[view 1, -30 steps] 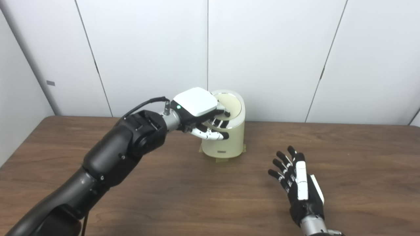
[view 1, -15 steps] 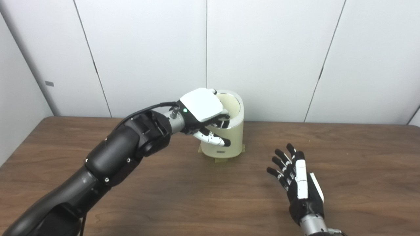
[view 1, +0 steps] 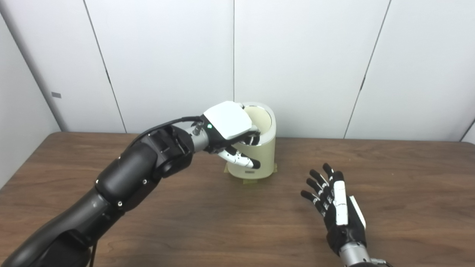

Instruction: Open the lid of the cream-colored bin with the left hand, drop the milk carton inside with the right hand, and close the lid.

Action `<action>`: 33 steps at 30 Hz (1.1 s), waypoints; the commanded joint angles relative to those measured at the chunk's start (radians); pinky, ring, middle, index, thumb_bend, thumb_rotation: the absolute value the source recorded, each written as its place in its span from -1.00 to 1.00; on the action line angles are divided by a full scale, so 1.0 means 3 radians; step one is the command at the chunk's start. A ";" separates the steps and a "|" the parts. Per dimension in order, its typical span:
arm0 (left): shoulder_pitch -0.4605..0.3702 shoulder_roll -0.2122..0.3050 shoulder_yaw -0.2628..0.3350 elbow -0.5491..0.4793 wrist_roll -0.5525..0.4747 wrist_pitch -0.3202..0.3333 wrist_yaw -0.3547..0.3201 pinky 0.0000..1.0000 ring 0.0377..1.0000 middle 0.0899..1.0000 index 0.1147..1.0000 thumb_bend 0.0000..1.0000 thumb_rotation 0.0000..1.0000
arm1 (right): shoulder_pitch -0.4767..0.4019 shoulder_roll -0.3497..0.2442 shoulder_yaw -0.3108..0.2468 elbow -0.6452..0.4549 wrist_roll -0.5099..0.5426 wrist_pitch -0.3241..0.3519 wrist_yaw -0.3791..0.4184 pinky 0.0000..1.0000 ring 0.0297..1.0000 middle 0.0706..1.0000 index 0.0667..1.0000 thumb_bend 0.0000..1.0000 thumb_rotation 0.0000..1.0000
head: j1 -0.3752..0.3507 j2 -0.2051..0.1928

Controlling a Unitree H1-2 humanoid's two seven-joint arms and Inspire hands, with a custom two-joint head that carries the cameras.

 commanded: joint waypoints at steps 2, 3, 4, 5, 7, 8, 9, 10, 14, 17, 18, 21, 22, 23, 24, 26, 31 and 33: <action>0.0117 0.0040 -0.0041 0.0122 -0.0135 -0.0089 -0.0175 0.86 0.72 0.59 0.66 0.22 1.00 | -0.0130 -0.0019 -0.0006 -0.0045 0.0013 -0.0120 0.0044 0.55 0.79 0.80 1.00 0.19 1.00 | 0.0019 -0.0008; 0.0125 0.0042 -0.0019 0.0128 -0.0162 -0.0104 -0.0127 0.86 0.72 0.60 0.69 0.21 0.98 | -0.0134 -0.0022 -0.0010 -0.0030 0.0017 -0.0129 0.0047 0.55 0.79 0.80 1.00 0.19 1.00 | 0.0021 -0.0011; 0.0129 0.0041 0.0007 0.0129 -0.0189 -0.0106 -0.0090 0.88 0.73 0.63 0.74 0.19 0.97 | -0.0140 -0.0023 -0.0013 -0.0017 0.0013 -0.0134 0.0047 0.55 0.79 0.80 1.00 0.19 1.00 | 0.0028 -0.0018; 0.0131 0.0039 0.0041 0.0135 -0.0223 -0.0113 -0.0038 0.90 0.75 0.66 0.78 0.18 0.96 | -0.0148 -0.0024 -0.0015 -0.0006 0.0007 -0.0135 0.0046 0.54 0.79 0.80 1.00 0.18 1.00 | 0.0034 -0.0023; 0.0125 0.0034 0.0116 0.0131 -0.0288 -0.0119 0.0044 0.92 0.77 0.68 0.82 0.15 0.90 | -0.0160 -0.0026 -0.0016 0.0012 -0.0004 -0.0138 0.0045 0.54 0.80 0.81 1.00 0.18 1.00 | 0.0040 -0.0026; 0.0117 0.0029 0.0172 0.0117 -0.0329 -0.0108 0.0091 0.95 0.78 0.69 0.84 0.12 0.88 | -0.0167 -0.0026 -0.0019 0.0025 -0.0006 -0.0144 0.0044 0.54 0.80 0.81 1.00 0.18 1.00 | 0.0044 -0.0031; 0.0112 0.0026 0.0209 0.0107 -0.0355 -0.0100 0.0118 0.96 0.79 0.70 0.85 0.10 0.87 | -0.0172 -0.0026 -0.0020 0.0034 -0.0007 -0.0149 0.0043 0.54 0.80 0.81 1.00 0.19 1.00 | 0.0044 -0.0031; 0.0114 0.0009 0.0271 0.0098 -0.0400 -0.0069 0.0161 0.96 0.79 0.70 0.86 0.09 0.86 | -0.0178 -0.0024 -0.0022 0.0043 -0.0008 -0.0154 0.0040 0.54 0.80 0.81 1.00 0.20 1.00 | 0.0049 -0.0033; 0.0148 -0.0083 0.0544 0.0068 -0.0659 0.0054 0.0303 0.95 0.81 0.71 0.85 0.02 0.67 | -0.0208 -0.0023 -0.0033 0.0088 0.0008 -0.0174 0.0046 0.55 0.80 0.82 1.00 0.22 1.00 | 0.0073 -0.0047; 0.0226 -0.0181 0.0796 -0.0008 -0.0812 0.0165 0.0468 0.86 0.77 0.68 0.82 -0.05 0.53 | -0.0220 -0.0021 -0.0026 0.0089 -0.0005 -0.0173 0.0047 0.54 0.80 0.83 1.00 0.22 1.00 | 0.0072 -0.0043; 0.0264 -0.0228 0.0894 -0.0065 -0.0841 0.0258 0.0509 0.85 0.77 0.69 0.81 -0.07 0.48 | -0.0222 -0.0018 -0.0026 0.0089 -0.0009 -0.0172 0.0043 0.54 0.80 0.83 1.00 0.22 1.00 | 0.0072 -0.0043; 0.0341 -0.0326 0.1111 -0.0224 -0.0915 0.0525 0.0507 0.69 0.82 0.78 0.84 -0.15 0.40 | -0.0238 -0.0013 -0.0021 0.0104 -0.0023 -0.0179 0.0037 0.52 0.79 0.81 1.00 0.22 1.00 | 0.0076 -0.0045; 0.0358 -0.0344 0.1161 -0.0239 -0.0955 0.0562 0.0525 0.66 0.82 0.79 0.84 -0.18 0.38 | -0.0241 -0.0010 -0.0020 0.0107 -0.0025 -0.0176 0.0035 0.52 0.78 0.80 1.00 0.22 1.00 | 0.0078 -0.0044; 0.0380 -0.0358 0.1216 -0.0244 -0.1018 0.0583 0.0545 0.62 0.81 0.79 0.83 -0.21 0.34 | -0.0244 -0.0008 -0.0017 0.0106 -0.0028 -0.0171 0.0034 0.52 0.78 0.80 1.00 0.23 1.00 | 0.0076 -0.0046; 0.0403 -0.0370 0.1266 -0.0238 -0.1091 0.0586 0.0576 0.61 0.80 0.79 0.83 -0.25 0.32 | -0.0245 -0.0011 -0.0009 0.0103 -0.0041 -0.0168 0.0034 0.52 0.78 0.80 1.00 0.22 1.00 | 0.0076 -0.0046; 0.0466 -0.0404 0.1369 -0.0235 -0.1260 0.0614 0.0628 0.65 0.79 0.78 0.82 -0.29 0.31 | -0.0242 -0.0011 0.0001 0.0092 -0.0055 -0.0164 0.0036 0.51 0.78 0.81 1.00 0.24 1.00 | 0.0074 -0.0037; 0.0762 -0.0583 0.1686 -0.0447 -0.1824 0.1004 0.0601 0.80 0.87 0.82 0.88 -0.31 0.38 | -0.0241 0.0023 -0.0026 0.0032 -0.0014 -0.0126 0.0029 0.52 0.78 0.80 1.00 0.22 1.00 | 0.0081 -0.0012; 0.0904 -0.0629 0.1784 -0.0579 -0.2010 0.1149 0.0602 0.86 0.89 0.81 0.88 -0.29 0.52 | -0.0245 0.0031 -0.0041 0.0015 0.0006 -0.0139 0.0031 0.53 0.78 0.81 1.00 0.21 1.00 | 0.0084 0.0000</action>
